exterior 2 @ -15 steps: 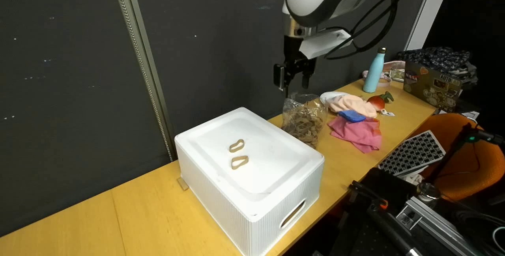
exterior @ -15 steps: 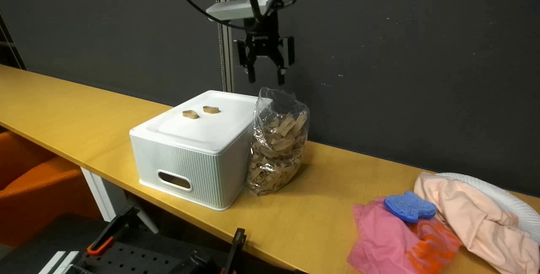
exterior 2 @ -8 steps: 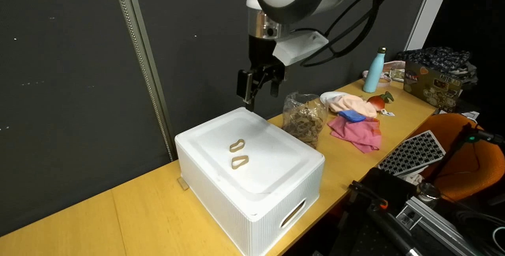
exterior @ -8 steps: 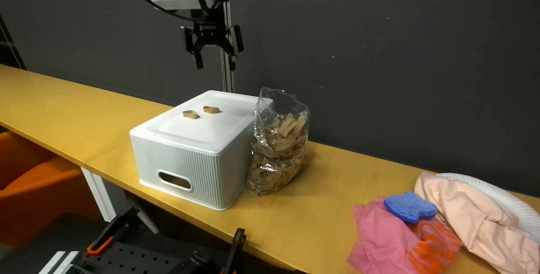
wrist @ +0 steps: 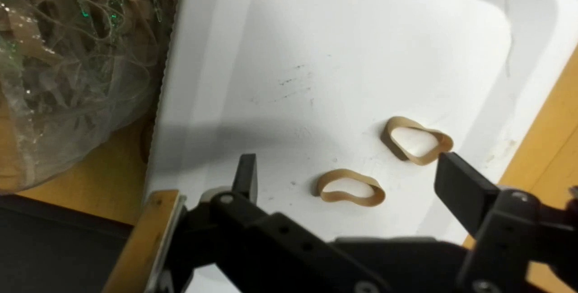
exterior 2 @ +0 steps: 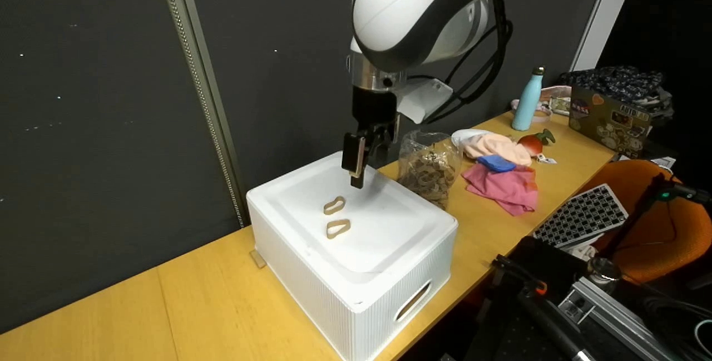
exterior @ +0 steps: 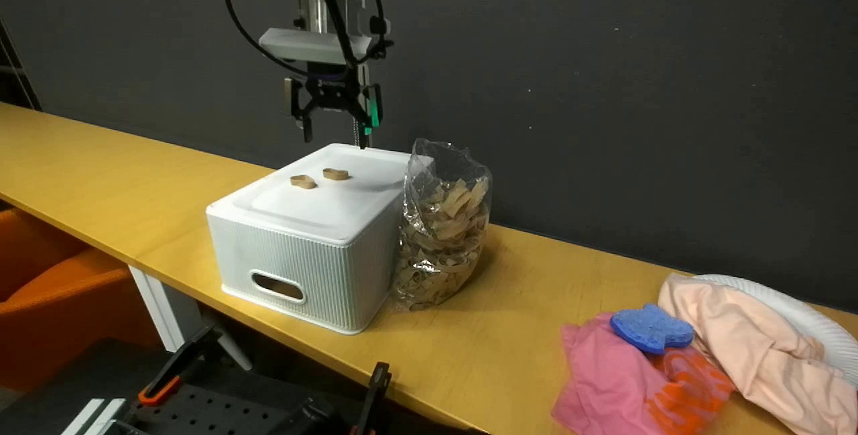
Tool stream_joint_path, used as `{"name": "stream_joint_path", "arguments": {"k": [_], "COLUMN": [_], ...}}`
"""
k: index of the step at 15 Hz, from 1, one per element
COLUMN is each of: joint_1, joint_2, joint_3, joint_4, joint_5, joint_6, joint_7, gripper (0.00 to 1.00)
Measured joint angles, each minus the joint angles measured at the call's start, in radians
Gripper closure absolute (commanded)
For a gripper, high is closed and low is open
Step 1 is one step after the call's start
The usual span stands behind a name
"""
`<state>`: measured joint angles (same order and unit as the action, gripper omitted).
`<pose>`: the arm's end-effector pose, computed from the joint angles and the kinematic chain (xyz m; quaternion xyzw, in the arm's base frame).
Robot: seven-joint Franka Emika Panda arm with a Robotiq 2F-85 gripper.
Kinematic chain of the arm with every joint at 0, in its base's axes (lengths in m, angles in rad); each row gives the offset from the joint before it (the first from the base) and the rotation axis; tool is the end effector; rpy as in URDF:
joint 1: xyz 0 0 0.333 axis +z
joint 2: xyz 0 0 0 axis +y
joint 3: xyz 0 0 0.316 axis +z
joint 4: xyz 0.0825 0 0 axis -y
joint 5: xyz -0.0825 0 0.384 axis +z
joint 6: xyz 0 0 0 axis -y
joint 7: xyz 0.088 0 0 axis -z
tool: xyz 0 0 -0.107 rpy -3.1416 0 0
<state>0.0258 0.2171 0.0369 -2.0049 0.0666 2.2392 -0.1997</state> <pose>0.5927 0.0385 0.3514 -0.9934 -0.1100 -0.0107 0.0296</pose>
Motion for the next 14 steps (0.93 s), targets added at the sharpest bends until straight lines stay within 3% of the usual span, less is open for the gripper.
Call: {"name": "stream_joint_path", "arguments": {"k": [7, 14], "joint_1": [0.017, 0.043], "joint_2": [0.128, 0.172], "joint_3": [0.03, 0.042], "joint_4": [0.05, 0.093], "joint_5": [-0.005, -0.052], "joint_6": [0.002, 0.002], "joint_7": [-0.03, -0.03], "gripper": [0.0, 0.0]}}
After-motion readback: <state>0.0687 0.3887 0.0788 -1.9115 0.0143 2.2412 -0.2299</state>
